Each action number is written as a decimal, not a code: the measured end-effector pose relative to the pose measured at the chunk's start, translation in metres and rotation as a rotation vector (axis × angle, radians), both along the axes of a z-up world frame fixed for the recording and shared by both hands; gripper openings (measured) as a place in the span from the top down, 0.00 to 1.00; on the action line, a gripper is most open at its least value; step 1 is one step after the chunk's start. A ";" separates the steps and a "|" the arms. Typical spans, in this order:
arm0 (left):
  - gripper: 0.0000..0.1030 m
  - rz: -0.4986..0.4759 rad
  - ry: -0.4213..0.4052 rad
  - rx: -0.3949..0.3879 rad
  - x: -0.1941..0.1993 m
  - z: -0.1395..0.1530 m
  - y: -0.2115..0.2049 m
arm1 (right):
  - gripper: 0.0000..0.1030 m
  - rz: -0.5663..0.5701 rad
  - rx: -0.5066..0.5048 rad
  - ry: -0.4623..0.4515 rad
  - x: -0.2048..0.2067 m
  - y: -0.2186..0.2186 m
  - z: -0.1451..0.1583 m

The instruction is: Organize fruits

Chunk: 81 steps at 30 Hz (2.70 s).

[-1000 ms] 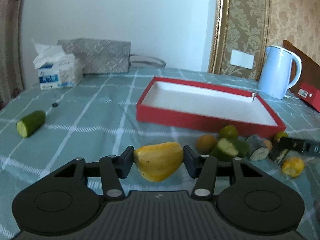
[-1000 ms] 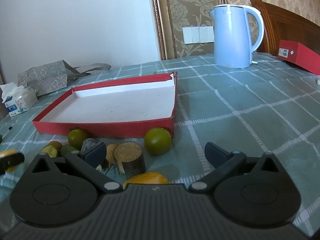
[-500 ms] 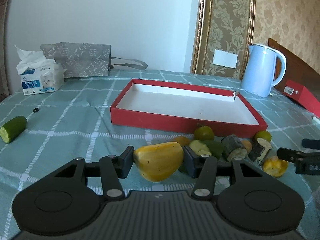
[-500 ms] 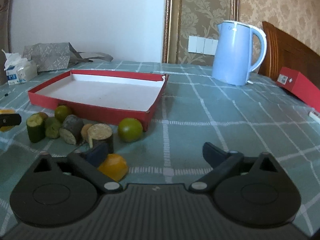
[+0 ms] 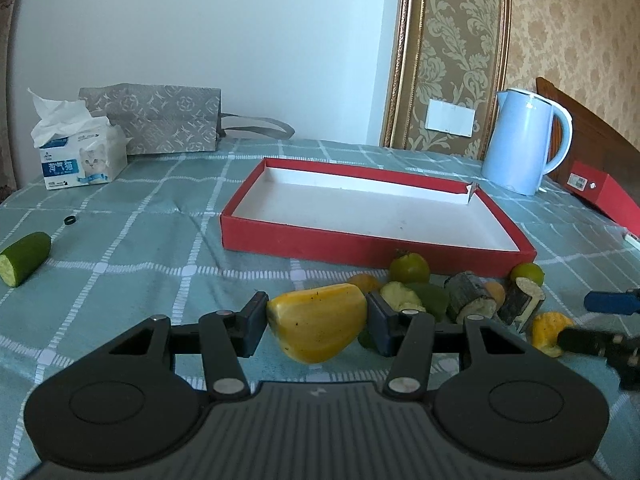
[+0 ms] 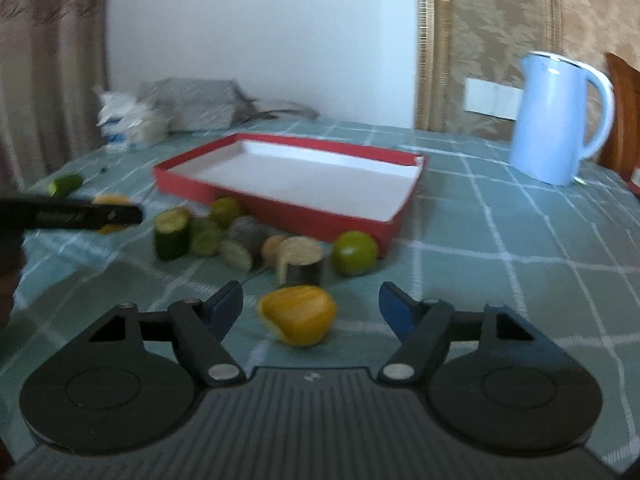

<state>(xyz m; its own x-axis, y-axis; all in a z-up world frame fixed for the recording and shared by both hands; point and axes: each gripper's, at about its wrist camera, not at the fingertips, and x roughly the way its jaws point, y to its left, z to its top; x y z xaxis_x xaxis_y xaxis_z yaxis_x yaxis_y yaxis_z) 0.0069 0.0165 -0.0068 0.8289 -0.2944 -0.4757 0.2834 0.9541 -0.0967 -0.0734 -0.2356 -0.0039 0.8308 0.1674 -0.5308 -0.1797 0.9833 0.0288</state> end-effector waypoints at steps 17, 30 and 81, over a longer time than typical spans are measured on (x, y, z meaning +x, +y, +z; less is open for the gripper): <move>0.49 -0.004 0.010 0.006 0.002 -0.002 -0.001 | 0.56 -0.087 0.006 0.029 0.017 0.003 -0.011; 0.49 -0.023 -0.031 0.037 0.064 0.033 -0.044 | 0.56 -0.349 0.089 -0.063 0.031 -0.032 -0.006; 0.03 0.271 0.139 0.137 0.041 -0.019 0.025 | 0.56 -0.233 0.045 -0.034 0.084 -0.013 0.023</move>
